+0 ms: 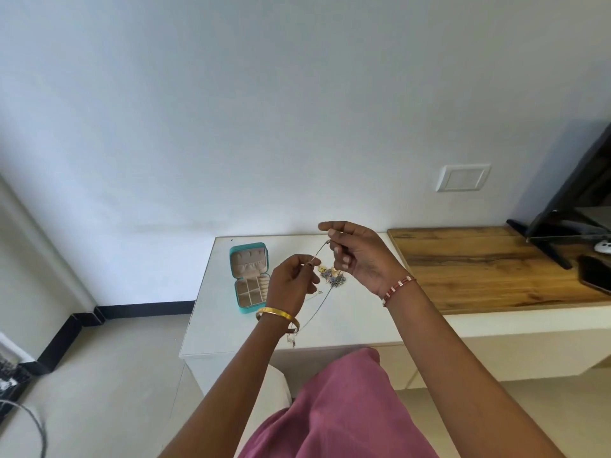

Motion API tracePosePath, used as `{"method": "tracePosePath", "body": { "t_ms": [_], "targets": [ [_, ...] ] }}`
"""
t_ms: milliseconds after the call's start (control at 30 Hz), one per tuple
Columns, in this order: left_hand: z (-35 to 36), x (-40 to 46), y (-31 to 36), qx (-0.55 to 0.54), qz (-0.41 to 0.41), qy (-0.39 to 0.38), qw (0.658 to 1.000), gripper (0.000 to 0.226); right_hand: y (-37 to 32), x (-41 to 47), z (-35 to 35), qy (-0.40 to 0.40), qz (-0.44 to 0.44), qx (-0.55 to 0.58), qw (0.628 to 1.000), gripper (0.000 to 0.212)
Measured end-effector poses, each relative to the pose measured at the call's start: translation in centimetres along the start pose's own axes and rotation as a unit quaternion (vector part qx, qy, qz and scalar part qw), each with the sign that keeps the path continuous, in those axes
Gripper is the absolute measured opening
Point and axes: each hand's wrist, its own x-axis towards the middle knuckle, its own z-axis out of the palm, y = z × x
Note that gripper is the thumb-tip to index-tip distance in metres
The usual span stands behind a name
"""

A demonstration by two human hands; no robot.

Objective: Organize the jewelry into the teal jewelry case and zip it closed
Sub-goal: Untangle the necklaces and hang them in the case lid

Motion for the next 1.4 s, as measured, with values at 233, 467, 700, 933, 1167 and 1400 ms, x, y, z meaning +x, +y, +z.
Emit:
{"method": "tracePosePath", "body": {
  "t_ms": [233, 467, 700, 933, 1167, 1400],
  "targets": [
    [-0.1, -1.1, 0.7, 0.004, 0.033, 0.024, 0.999, 0.026, -0.9, -1.5, 0.8, -0.029, -0.025, 0.102, 0.994, 0.023],
    [-0.2, -1.7, 1.1, 0.049, 0.065, -0.021, 0.996, 0.032, -1.2, -2.2, 1.5, -0.045, -0.051, 0.175, 0.982, 0.029],
    [0.3, -1.8, 1.5, 0.097, 0.082, -0.034, 0.991, 0.014, -1.3, -2.8, 2.2, -0.030, -0.070, 0.144, 0.987, 0.037],
    [-0.3, -1.9, 2.0, 0.062, 0.064, -0.053, 0.995, 0.027, -0.9, -2.4, 1.4, 0.006, -0.089, -0.078, 0.993, 0.042],
    [-1.2, -1.9, 2.3, 0.033, 0.049, -0.043, 0.997, 0.029, 0.8, -2.4, -0.1, 0.019, -0.056, -0.226, 0.972, 0.041],
    [-1.6, -1.6, 2.0, -0.104, -0.024, -0.054, 0.993, 0.026, 1.6, -3.3, -0.5, -0.036, -0.016, -0.210, 0.977, 0.020]
  ]
}}
